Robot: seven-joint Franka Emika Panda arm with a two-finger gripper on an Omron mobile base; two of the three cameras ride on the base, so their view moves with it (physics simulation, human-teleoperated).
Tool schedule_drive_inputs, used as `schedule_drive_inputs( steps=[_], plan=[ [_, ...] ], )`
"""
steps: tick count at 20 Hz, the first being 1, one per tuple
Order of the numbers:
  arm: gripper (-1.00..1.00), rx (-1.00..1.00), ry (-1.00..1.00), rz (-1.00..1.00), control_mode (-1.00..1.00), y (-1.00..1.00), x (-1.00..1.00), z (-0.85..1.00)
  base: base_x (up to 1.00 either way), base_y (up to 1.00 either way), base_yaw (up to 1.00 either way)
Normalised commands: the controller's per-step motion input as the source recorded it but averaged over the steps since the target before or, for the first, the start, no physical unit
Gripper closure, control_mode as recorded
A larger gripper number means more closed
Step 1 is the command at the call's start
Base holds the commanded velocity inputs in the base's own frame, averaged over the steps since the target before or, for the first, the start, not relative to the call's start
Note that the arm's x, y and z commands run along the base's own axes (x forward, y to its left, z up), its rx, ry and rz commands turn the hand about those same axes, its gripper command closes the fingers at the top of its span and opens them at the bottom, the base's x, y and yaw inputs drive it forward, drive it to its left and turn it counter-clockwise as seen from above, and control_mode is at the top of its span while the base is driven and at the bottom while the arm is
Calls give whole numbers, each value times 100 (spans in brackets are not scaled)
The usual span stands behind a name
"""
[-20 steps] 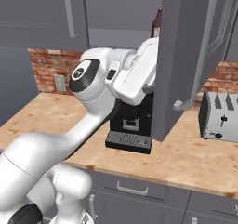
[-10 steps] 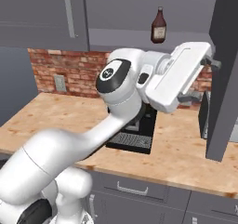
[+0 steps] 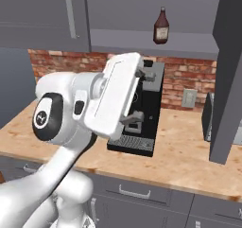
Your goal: Move the ketchup and ketchup from the cabinet to the dining counter.
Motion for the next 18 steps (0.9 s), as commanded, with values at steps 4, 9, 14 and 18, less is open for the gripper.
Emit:
schedule_drive_inputs(
  steps=[4,9,14,18],
  plan=[
    [-100,-17,6,45,-100,100,-32,-8,0,0,0],
    [-100,-15,14,46,-100,100,-7,0,0,0,0],
    [-100,-13,14,41,-100,100,0,0,0,0,0],
    [-100,-11,10,34,-100,100,0,0,0,0,0]
  ],
)
